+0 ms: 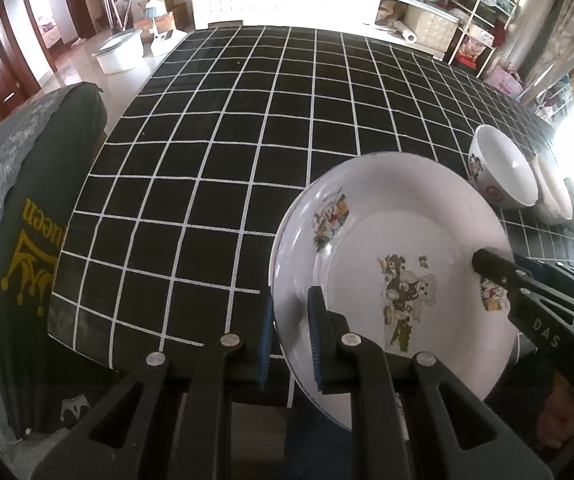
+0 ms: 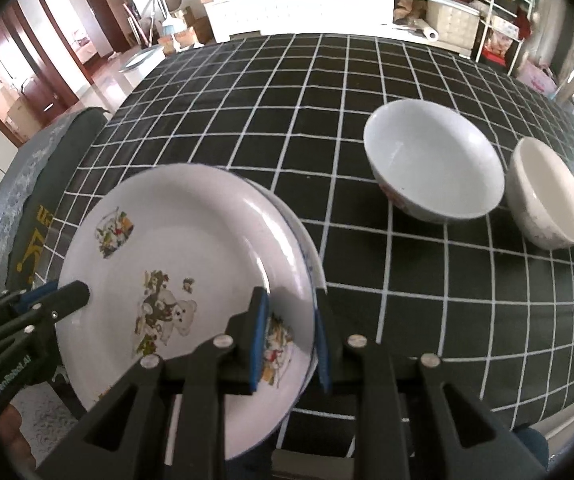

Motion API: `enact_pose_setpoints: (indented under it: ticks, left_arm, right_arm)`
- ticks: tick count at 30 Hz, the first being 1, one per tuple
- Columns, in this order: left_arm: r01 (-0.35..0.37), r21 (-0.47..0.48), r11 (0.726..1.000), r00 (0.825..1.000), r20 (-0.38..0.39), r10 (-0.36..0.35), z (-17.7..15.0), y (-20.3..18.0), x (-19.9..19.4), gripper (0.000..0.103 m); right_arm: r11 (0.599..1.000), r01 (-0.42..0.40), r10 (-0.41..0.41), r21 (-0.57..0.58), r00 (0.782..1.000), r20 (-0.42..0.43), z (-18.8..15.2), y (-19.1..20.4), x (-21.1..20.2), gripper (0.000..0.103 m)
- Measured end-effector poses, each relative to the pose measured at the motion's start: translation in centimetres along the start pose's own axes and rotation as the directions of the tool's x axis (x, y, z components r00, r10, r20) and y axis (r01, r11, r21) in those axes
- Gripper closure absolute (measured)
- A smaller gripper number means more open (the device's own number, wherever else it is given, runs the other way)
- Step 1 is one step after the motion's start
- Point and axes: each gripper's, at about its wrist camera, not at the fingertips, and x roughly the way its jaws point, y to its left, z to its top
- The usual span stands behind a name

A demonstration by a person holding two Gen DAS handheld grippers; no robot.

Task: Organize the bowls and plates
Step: 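Lift the cartoon-printed plate with both tools and carry it over the plate stack, then lower the cartoon-printed plate onto the pink-flowered plate with both tools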

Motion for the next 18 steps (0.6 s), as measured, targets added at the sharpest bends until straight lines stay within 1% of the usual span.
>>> enact_pose_setpoints:
  ticks: [10,18]
  left_arm:
    - [-0.003,-0.029,1.000,1.000,-0.022,0.002,0.2,0.7,1.5,0.089]
    - [-0.001,-0.035,0.999,1.000,-0.027,0.000,0.2,0.7,2.2,0.089]
  right_arm:
    - [1.000,-0.001,0.001,-0.026,1.000,-0.006,0.1,0.4,0.7,0.077]
    - [0.998,0.046,-0.046,-0.038,0.999,-0.002,0.2,0.8,0.5,0.077]
